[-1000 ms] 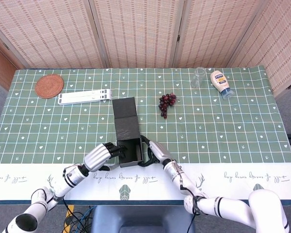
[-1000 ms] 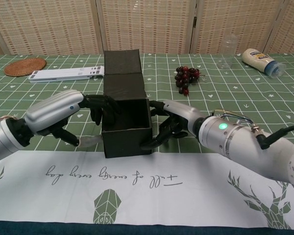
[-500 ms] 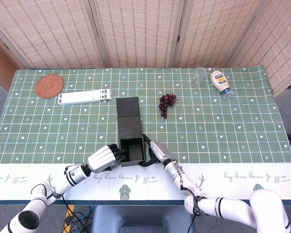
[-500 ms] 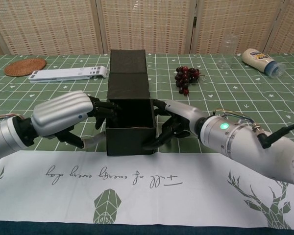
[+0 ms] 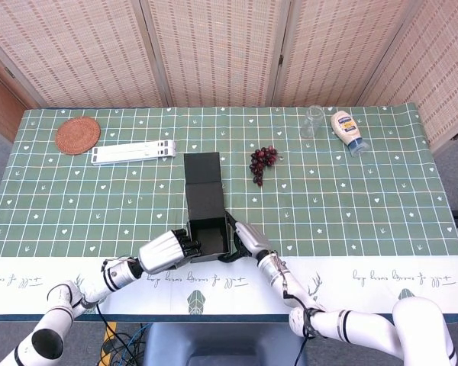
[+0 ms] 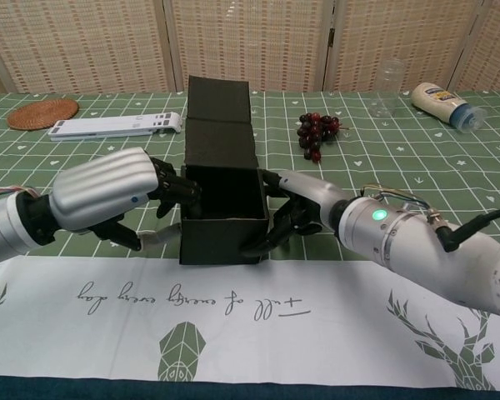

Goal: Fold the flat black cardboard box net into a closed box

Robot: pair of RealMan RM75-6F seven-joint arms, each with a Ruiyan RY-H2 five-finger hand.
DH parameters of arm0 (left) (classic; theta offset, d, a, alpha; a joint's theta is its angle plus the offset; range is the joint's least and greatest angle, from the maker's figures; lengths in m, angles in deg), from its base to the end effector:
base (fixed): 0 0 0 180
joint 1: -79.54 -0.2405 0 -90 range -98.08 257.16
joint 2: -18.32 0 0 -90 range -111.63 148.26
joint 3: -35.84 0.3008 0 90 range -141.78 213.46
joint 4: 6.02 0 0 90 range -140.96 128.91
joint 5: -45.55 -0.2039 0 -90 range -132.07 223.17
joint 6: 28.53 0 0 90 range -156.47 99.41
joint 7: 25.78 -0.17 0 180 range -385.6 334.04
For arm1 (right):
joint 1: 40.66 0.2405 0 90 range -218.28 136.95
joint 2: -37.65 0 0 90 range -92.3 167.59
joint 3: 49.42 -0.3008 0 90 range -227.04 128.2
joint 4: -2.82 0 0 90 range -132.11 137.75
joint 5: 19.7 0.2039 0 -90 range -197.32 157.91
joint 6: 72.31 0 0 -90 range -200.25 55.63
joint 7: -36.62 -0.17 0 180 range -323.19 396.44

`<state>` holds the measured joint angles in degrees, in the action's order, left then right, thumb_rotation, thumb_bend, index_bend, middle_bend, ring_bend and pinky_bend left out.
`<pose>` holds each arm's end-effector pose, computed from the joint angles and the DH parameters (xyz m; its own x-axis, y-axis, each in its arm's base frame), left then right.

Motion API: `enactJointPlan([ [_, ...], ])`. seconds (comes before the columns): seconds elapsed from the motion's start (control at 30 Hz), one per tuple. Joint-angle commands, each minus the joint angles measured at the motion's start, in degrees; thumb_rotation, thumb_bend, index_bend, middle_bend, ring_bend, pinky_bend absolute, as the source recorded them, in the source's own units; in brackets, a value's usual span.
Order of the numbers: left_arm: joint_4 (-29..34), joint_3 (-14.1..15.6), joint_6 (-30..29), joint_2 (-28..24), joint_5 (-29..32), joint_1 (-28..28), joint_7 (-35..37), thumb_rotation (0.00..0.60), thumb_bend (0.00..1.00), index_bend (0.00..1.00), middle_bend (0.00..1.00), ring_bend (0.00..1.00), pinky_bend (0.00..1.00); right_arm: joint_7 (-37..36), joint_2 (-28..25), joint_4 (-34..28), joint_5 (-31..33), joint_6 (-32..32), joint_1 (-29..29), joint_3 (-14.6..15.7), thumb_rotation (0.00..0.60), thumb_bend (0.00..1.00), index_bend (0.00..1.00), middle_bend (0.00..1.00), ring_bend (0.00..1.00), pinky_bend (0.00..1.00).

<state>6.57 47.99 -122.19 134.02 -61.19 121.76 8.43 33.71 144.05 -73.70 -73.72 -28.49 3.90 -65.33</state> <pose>-0.1861 0.3579 -0.0769 0.4134 -0.0234 0.9102 0.3921 -0.8976 -0.2012 -0.1283 -0.3709 -0.1380 -0.1569 -0.6009 0.7838 -0.9680 -0.0639 -0.2428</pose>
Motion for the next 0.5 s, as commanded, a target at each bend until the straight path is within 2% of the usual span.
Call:
enactJointPlan([
  [0.03,-0.5,0.1,-0.3,0.2,0.1,-0.1,0.2,0.6,0.1,0.62,0.5,0.57,0.53,0.2,0.0,-0.2,0.3,0.0,0.0,-0.1,0.6,0.52,0.0,0.28,0.74,1.0],
  [0.37,-1.4,0.2,-1.0,0.6,0.7,-0.5,1.4,0.6,0.1,0.64,0.52,0.58,0.53,1.0,0.2,-0.2,0.5,0.3,0.3,-0.2,0.6,0.52,0.0,0.28,0.74,1.0],
  [0.5,-0.9,0.0,-0.1,0.6,1.5,-1.1,2.6,0.6,0.1,0.52,0.5,0.56,0.53,1.0,0.3,-0.3,0.4,0.4,0.3,-0.3,0.6,0.52,0.0,0.28,0.74,1.0],
])
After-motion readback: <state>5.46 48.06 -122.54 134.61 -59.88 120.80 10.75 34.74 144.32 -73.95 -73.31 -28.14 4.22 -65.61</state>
